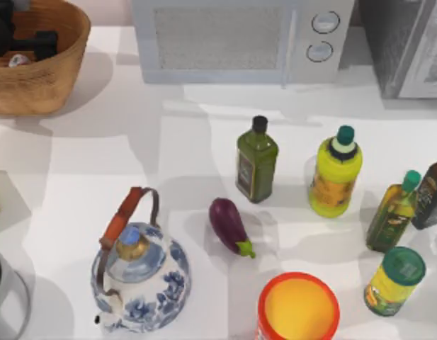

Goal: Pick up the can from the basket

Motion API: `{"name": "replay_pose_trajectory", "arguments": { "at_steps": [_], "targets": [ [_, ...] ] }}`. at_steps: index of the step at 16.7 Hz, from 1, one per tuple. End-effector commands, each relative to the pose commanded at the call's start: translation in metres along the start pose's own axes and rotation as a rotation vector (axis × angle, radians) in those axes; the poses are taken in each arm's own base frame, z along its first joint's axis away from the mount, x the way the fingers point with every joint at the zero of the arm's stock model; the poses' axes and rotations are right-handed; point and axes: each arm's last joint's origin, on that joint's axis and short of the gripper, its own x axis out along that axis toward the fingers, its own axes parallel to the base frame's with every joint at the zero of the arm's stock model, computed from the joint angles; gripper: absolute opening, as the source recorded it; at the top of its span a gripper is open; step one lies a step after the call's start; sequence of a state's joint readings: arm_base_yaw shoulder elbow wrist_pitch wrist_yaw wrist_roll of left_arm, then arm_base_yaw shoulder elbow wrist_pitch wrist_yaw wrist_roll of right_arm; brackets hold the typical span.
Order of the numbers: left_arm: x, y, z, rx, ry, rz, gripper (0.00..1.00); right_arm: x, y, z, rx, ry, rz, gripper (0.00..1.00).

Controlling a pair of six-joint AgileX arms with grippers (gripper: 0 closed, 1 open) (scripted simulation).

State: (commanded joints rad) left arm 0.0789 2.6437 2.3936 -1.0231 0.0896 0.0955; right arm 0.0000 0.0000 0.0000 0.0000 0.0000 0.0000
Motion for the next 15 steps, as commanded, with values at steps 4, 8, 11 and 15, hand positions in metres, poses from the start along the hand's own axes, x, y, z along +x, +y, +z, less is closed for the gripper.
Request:
{"name": "replay_pose_trajectory", "arguments": {
  "at_steps": [4,8,11,15],
  "targets": [
    [0.0000,0.0000,0.0000,0.000,0.000,0.000,0.77,0.0000,0.0000,0.0000,0.000,0.000,0.000,1.00],
    [0.0000,0.0000,0.0000,0.000,0.000,0.000,0.47,0.0000,0.0000,0.0000,0.000,0.000,0.000,1.00],
    [0.0000,0.0000,0.0000,0.000,0.000,0.000,0.25,0.0000,0.0000,0.0000,0.000,0.000,0.000,1.00],
    [0.0000,0.0000,0.0000,0.000,0.000,0.000,0.00,0.0000,0.0000,0.0000,0.000,0.000,0.000,1.00]
  ]
}}
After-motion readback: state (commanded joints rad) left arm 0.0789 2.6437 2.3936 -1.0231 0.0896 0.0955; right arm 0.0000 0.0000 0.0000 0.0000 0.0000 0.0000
